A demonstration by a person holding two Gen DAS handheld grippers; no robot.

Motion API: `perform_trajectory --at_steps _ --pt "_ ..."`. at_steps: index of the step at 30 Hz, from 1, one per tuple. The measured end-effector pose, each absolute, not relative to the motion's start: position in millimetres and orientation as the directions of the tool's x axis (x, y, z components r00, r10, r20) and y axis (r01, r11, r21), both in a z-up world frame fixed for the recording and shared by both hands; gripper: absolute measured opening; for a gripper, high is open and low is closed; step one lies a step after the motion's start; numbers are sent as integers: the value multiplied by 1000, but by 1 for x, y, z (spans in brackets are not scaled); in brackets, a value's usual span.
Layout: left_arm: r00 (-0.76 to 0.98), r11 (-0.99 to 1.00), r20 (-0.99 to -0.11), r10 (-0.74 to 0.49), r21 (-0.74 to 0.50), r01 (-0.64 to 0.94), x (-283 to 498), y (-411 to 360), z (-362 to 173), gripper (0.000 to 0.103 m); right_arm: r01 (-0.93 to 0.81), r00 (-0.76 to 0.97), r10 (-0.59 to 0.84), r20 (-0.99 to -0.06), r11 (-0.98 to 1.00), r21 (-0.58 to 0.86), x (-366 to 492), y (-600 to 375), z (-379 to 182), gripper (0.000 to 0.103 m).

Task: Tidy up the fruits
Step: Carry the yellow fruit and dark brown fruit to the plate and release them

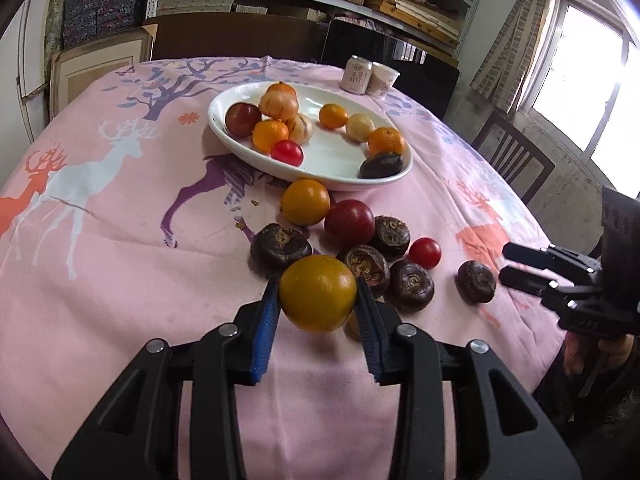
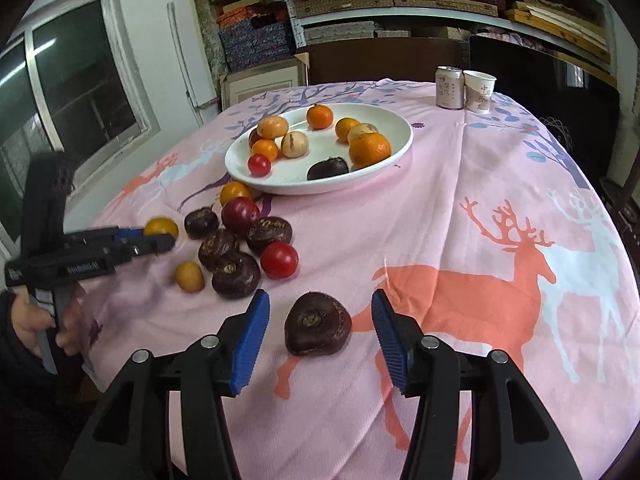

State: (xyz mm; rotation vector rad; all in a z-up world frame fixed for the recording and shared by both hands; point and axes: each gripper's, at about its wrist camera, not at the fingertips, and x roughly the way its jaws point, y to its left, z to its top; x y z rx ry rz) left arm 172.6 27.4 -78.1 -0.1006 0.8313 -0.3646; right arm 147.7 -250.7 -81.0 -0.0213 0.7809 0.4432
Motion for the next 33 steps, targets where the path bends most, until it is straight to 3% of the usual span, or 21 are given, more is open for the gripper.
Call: perform_trajectory --at_steps 8,10,15,19,23,33 --pt "667 939 -663 -339 -201 278 148 39 -48 36 -392 589 286 -756 919 42 157 -229 -104 56" --pt "670 939 -660 -341 -201 279 145 40 -46 36 -375 576 276 -770 926 52 162 -231 -111 43" --pt "685 939 -644 -341 -200 280 142 41 -39 36 -367 604 328 -726 923 112 160 -241 -98 43" --pt "707 939 -620 -340 -191 285 155 33 -27 36 -355 677 404 -615 911 207 165 -255 -63 43" --pt "716 938 -606 -346 -206 278 193 22 -22 36 -359 756 398 -520 916 179 187 -249 -35 43" --pt "634 922 -670 -387 -278 269 288 -17 -59 36 -385 728 377 -573 916 114 287 -210 -46 43"
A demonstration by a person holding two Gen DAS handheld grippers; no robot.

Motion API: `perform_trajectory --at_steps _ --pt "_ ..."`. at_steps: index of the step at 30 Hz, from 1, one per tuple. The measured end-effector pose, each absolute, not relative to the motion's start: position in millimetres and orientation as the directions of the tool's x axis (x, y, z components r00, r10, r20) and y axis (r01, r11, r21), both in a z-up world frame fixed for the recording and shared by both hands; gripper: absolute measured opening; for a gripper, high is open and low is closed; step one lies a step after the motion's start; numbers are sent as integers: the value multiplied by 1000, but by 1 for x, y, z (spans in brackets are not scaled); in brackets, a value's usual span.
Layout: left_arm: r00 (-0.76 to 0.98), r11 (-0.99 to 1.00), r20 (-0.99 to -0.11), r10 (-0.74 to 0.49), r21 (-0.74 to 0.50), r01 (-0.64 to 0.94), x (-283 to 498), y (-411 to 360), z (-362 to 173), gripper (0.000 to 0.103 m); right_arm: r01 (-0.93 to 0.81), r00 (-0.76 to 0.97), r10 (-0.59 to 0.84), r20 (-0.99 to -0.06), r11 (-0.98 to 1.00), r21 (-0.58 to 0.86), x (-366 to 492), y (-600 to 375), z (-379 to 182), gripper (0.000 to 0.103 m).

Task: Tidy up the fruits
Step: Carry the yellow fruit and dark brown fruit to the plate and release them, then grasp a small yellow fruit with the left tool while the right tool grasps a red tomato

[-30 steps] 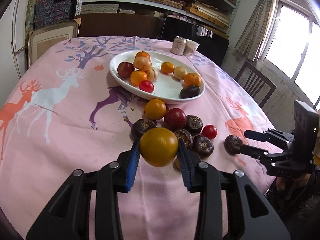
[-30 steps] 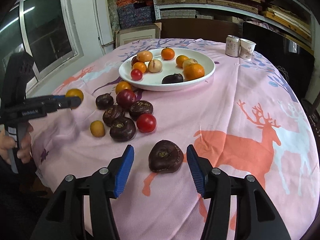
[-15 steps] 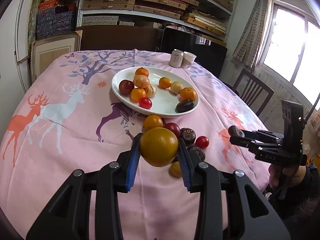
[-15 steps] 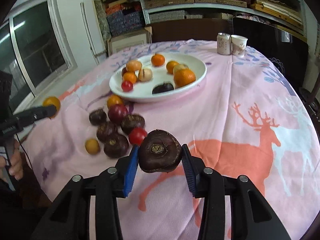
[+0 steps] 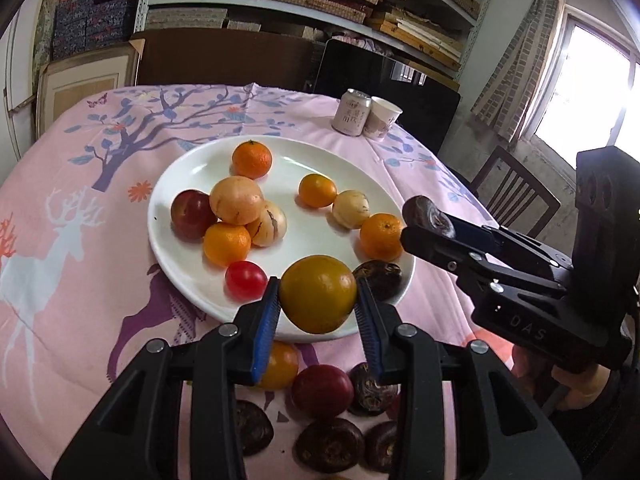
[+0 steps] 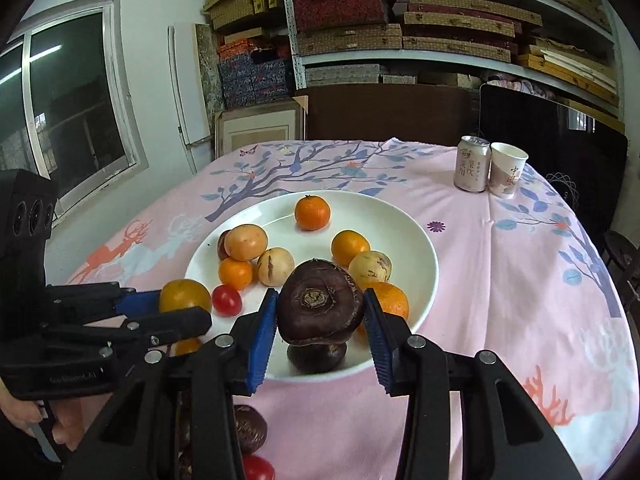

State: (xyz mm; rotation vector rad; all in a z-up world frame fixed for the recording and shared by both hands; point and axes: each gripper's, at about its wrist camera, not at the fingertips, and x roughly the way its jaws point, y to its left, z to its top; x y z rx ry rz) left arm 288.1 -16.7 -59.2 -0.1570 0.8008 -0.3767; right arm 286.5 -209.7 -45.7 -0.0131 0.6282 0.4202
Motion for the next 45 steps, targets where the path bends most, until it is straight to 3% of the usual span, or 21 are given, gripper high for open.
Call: perform_trajectory --at_steps 2,5,11,13,15,20,23,27,29,33,35,36,45 --pt "622 919 -678 -393 -305 249 301 -14 -65 37 -388 703 392 -593 911 143 301 -209 -52 44" --pt "619 911 -673 -406 -348 219 309 -4 -66 70 -372 724 380 -575 918 139 306 -210 -52 63" --pt "642 910 -650 -407 -350 223 286 11 -51 71 -357 732 386 -561 919 166 276 -221 -39 64" --pt "648 923 -658 -383 -307 233 265 15 -48 84 -376 713 403 -574 911 173 257 -224 -39 64" --pt "654 931 -663 -365 -264 252 240 20 -47 88 -397 689 409 -598 904 161 232 -226 -45 64" --pt "608 933 -721 -333 -159 323 187 22 -65 88 -447 620 387 -682 889 97 189 -220 -77 64" --pt "586 923 -760 -281 -47 381 166 5 -81 88 -442 598 378 -707 891 103 188 -219 -88 50" --pt "604 906 -758 -244 43 421 152 -16 -91 88 -430 588 385 -711 894 128 193 -218 -92 50" --pt "599 902 -764 -240 53 428 155 -26 -94 84 -426 589 390 -708 894 138 192 -218 -93 50" --pt "563 904 -801 -202 68 421 170 -35 -109 52 -416 603 390 -696 898 143 188 -223 -91 50" --pt "559 906 -798 -222 43 421 172 -34 -109 41 -417 601 392 -696 897 145 186 -225 -92 50" --pt "558 903 -796 -233 36 428 170 -34 -108 28 -420 597 393 -699 896 145 186 -226 -93 50" --pt "597 923 -753 -276 -35 383 153 -6 -85 28 -461 550 437 -712 870 178 197 -211 -97 50"
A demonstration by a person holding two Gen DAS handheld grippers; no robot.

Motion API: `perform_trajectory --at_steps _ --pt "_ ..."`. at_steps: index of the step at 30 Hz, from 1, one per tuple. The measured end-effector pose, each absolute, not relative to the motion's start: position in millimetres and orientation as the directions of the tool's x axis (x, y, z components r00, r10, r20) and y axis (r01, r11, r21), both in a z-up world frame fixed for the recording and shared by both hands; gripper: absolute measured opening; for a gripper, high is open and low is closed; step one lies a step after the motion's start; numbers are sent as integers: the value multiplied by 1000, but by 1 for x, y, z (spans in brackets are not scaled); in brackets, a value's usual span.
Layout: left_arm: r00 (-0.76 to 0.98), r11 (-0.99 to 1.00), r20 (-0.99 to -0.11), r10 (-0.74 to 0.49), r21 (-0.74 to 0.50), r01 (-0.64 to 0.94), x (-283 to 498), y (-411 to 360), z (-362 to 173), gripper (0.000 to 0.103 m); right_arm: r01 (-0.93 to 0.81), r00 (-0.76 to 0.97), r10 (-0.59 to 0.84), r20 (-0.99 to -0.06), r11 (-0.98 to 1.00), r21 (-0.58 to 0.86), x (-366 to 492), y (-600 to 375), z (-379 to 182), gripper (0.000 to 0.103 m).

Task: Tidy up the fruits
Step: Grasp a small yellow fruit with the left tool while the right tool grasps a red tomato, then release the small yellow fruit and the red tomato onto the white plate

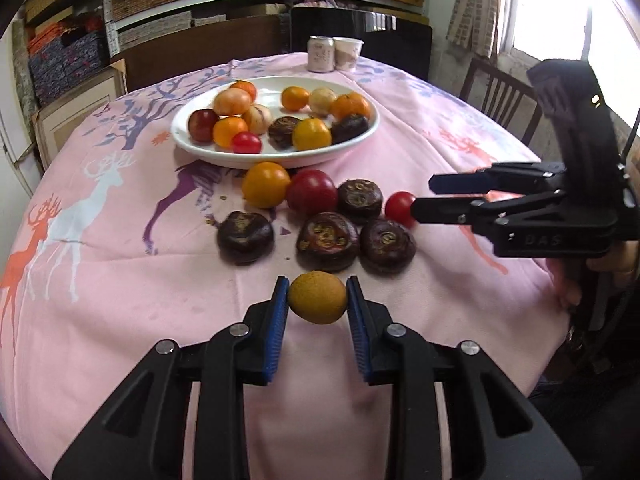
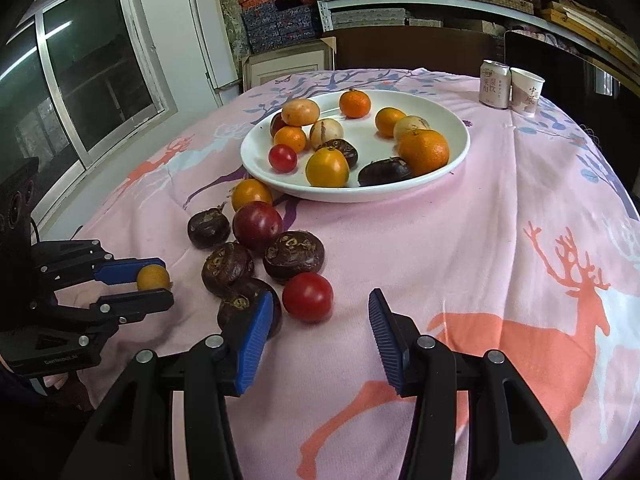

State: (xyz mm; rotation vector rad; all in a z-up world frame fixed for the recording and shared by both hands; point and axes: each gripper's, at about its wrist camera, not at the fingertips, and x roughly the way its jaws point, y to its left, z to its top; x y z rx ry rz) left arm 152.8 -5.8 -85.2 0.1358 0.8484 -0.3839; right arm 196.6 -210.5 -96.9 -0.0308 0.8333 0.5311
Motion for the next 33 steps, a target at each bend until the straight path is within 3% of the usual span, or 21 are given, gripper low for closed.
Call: perform_trajectory --at_steps 7,10,13,17,22,26,33 --pt "593 933 -758 -270 -53 357 151 11 -86 28 -422 500 457 -736 870 253 216 -209 -105 49" --pt "592 932 -759 -272 -56 357 151 12 -87 29 -418 436 533 -725 833 362 218 -217 -108 30" --pt "591 932 -756 -280 -66 357 152 13 -86 29 -424 436 542 -718 828 368 215 -216 -108 28" --pt "601 934 -749 -278 -66 350 153 13 -83 29 -436 510 487 -710 857 274 204 -210 -97 27" --pt "634 944 -720 -284 -94 316 160 23 -70 29 -402 669 415 -617 900 169 192 -223 -61 27" --pt "675 942 -667 -315 -137 305 185 28 -48 29 -370 753 386 -532 918 142 199 -234 -37 28" --pt "689 936 -635 -350 -210 283 262 16 -38 29 -365 761 388 -519 918 152 260 -223 -29 28"
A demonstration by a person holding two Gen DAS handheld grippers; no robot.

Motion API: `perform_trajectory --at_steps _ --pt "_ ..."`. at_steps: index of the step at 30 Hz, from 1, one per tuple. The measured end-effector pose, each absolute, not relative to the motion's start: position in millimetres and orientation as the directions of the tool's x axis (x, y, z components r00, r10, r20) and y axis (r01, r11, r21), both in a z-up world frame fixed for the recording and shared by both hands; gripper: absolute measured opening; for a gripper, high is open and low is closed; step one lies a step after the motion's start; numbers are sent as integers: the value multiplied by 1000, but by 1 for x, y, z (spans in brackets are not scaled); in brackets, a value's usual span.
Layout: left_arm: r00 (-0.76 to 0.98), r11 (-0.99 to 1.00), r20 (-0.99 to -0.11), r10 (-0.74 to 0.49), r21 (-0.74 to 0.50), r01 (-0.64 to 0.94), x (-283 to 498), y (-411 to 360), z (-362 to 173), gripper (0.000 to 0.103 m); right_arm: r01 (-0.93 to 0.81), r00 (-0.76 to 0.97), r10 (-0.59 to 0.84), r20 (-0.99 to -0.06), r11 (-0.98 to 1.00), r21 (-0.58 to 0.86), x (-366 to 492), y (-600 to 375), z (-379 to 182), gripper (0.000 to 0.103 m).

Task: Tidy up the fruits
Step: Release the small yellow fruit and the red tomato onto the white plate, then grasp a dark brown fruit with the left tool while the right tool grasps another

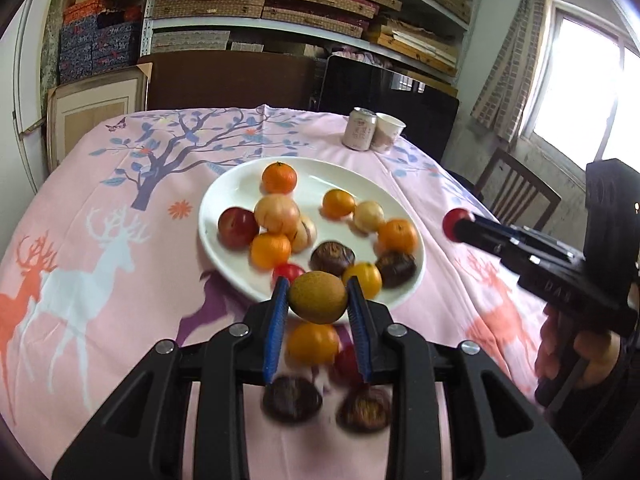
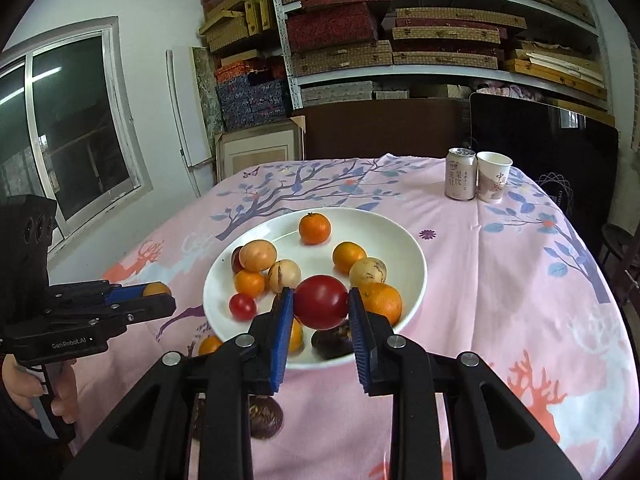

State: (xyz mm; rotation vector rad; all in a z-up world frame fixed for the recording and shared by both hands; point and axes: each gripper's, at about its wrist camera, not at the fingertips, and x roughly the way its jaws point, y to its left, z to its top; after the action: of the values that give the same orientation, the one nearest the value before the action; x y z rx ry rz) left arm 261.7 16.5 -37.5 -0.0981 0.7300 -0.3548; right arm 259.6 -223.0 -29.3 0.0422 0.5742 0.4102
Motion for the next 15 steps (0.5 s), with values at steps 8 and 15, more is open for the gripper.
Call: perform_trajectory --at_steps 8,15 --pt "685 943 -649 -330 -248 220 312 16 -52 67 -347 769 379 -514 924 162 301 -203 -42 63" --pt "732 946 -599 -324 -220 238 267 38 -33 74 -373 758 396 -517 915 154 260 -211 -33 63"
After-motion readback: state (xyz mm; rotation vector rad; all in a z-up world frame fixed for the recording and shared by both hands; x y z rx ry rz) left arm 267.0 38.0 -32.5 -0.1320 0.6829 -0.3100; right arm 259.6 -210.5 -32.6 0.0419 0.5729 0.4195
